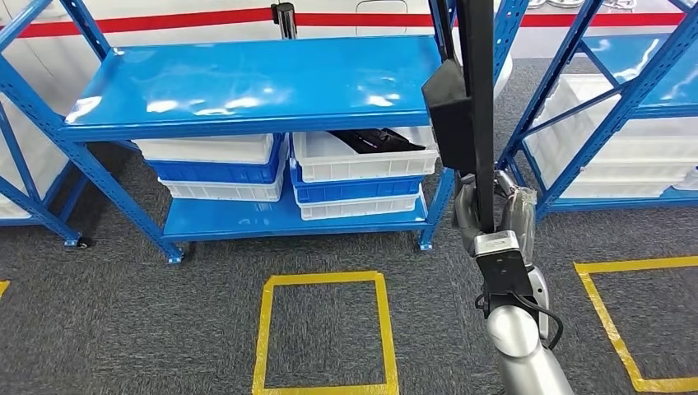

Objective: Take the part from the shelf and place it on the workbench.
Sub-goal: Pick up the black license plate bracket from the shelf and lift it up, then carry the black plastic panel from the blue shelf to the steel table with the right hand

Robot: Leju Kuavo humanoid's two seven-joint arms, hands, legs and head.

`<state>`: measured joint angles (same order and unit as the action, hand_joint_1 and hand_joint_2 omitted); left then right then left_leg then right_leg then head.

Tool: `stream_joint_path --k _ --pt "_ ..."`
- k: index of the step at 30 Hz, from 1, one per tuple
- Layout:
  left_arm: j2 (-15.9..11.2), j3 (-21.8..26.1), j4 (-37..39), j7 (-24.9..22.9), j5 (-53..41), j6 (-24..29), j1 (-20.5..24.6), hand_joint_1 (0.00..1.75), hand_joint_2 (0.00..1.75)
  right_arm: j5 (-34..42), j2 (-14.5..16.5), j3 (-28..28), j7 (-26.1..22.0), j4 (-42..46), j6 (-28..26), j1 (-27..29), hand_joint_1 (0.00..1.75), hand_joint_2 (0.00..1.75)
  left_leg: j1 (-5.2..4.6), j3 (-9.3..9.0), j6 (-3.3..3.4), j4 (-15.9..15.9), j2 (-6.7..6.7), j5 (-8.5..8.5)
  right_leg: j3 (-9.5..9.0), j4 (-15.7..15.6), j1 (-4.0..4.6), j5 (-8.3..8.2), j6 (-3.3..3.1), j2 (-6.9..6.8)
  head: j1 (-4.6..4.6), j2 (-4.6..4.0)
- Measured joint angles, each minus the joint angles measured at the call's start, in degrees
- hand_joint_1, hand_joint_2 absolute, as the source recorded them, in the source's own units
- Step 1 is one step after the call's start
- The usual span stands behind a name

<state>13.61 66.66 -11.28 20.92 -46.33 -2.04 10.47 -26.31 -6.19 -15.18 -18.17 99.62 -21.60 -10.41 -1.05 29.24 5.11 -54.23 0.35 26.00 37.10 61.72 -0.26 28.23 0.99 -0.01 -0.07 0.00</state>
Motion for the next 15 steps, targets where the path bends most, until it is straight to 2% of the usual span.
stream_joint_path --k 1,2,3,4,5,6,7,8,9,10,12,13,14,15 --pt "0.0 0.0 0.0 0.1 0.0 0.1 0.0 0.00 1.75 -0.1 0.0 0.0 -0.1 -0.1 0.0 0.2 1.75 1.75 0.03 0.95 0.03 0.0 0.02 -0.70 1.11 3.6 -0.13 2.61 -0.19 0.01 0.12 0.00" --pt "0.0 0.0 0.0 0.1 0.0 0.1 0.0 0.00 1.75 -0.2 0.0 0.0 -0.1 -0.1 0.0 0.5 1.75 1.75 0.05 1.85 -0.10 0.0 0.10 -1.41 1.90 7.3 -0.35 4.45 -0.05 0.01 0.27 0.00" --pt "0.1 0.0 0.0 0.2 0.0 0.1 0.0 0.00 1.75 -0.2 0.1 -0.1 -0.1 -0.2 0.0 0.8 1.75 1.75 0.07 2.79 -0.29 -0.1 0.17 -2.12 2.20 10.3 -0.56 5.13 0.45 0.01 0.34 0.00" --pt "0.1 0.0 0.0 0.2 0.0 0.2 0.0 0.00 1.75 -0.3 0.1 -0.1 -0.2 -0.3 0.0 1.0 1.75 1.75 0.13 3.77 -0.49 -0.2 0.24 -2.82 1.77 11.7 -0.79 4.60 1.24 0.00 0.41 0.00" --pt "0.1 0.0 0.0 0.3 0.0 0.1 0.0 0.00 1.75 -0.3 0.2 -0.1 -0.3 -0.4 0.0 1.1 1.75 1.75 0.23 4.72 -0.76 -0.3 0.31 -3.48 0.39 11.0 -1.06 3.23 2.13 -0.02 0.49 0.00" --pt "0.1 0.0 0.0 0.4 0.0 0.1 0.1 0.00 1.75 -0.3 0.3 -0.2 -0.3 -0.4 0.0 1.2 1.75 1.75 0.34 5.65 -1.13 -0.6 0.35 -4.07 -2.02 8.3 -1.39 1.83 2.93 -0.04 0.49 0.00" --pt "0.1 0.0 0.0 0.5 0.1 0.1 0.1 0.00 1.75 -0.3 0.4 -0.2 -0.5 -0.5 0.0 1.1 1.75 1.75 0.33 6.57 -1.51 -1.1 0.36 -4.53 -5.31 4.1 -1.61 1.17 3.43 -0.05 0.58 0.00" --pt "0.1 0.0 0.0 0.6 0.3 0.0 0.1 0.00 1.75 -0.3 0.5 -0.2 -0.6 -0.5 0.0 1.0 1.75 1.75 0.28 7.37 -1.90 -1.7 0.35 -4.95 -8.17 -0.2 -1.63 1.40 3.36 0.02 0.62 0.00" --pt "0.1 0.0 0.0 0.7 0.5 0.1 0.1 0.00 1.75 -0.3 0.7 -0.3 -0.7 -0.5 0.0 1.0 1.75 1.75 0.16 8.00 -2.23 -2.2 0.33 -5.40 -10.09 -3.5 -1.60 2.02 3.04 0.06 0.66 0.00" --pt "0.1 0.1 0.0 0.8 0.6 0.1 0.1 0.00 1.75 -0.3 0.8 -0.3 -0.8 -0.6 0.0 0.9 1.75 1.75 0.06 8.48 -2.42 -2.5 0.29 -5.83 -10.98 -5.2 -1.44 2.64 2.55 0.12 0.68 0.00" --pt "0.0 0.2 0.0 0.9 0.8 0.3 0.0 0.00 1.75 -0.3 1.0 -0.3 -0.9 -0.9 0.1 0.8 1.75 1.75 0.25 9.13 -2.77 -2.8 0.17 -6.44 -10.07 -5.3 -1.61 2.48 1.44 0.00 0.60 0.00" --pt "0.0 0.3 0.0 0.9 0.8 0.3 0.0 0.00 1.75 -0.3 1.2 -0.3 -1.0 -1.0 0.2 0.8 1.75 1.75 0.46 9.55 -3.04 -3.4 0.08 -5.56 -9.72 -5.1 -1.75 2.03 0.73 -0.11 0.55 0.00" --pt "0.0 0.3 0.0 0.9 0.8 0.3 -0.1 0.00 1.75 -0.3 1.4 -0.3 -1.0 -1.1 0.2 0.8 1.75 1.75 0.67 10.14 -3.45 -4.9 -0.03 -3.48 -9.21 -5.1 -1.91 1.45 0.01 -0.22 0.45 0.00" --pt "0.0 0.3 0.0 0.9 0.8 0.3 -0.2 0.00 1.75 -0.3 1.6 -0.3 -1.0 -1.2 0.2 0.8 1.75 1.75 0.91 10.89 -3.88 -7.4 -0.14 -0.51 -8.66 -5.0 -1.94 0.79 -0.59 -0.29 0.35 0.00"
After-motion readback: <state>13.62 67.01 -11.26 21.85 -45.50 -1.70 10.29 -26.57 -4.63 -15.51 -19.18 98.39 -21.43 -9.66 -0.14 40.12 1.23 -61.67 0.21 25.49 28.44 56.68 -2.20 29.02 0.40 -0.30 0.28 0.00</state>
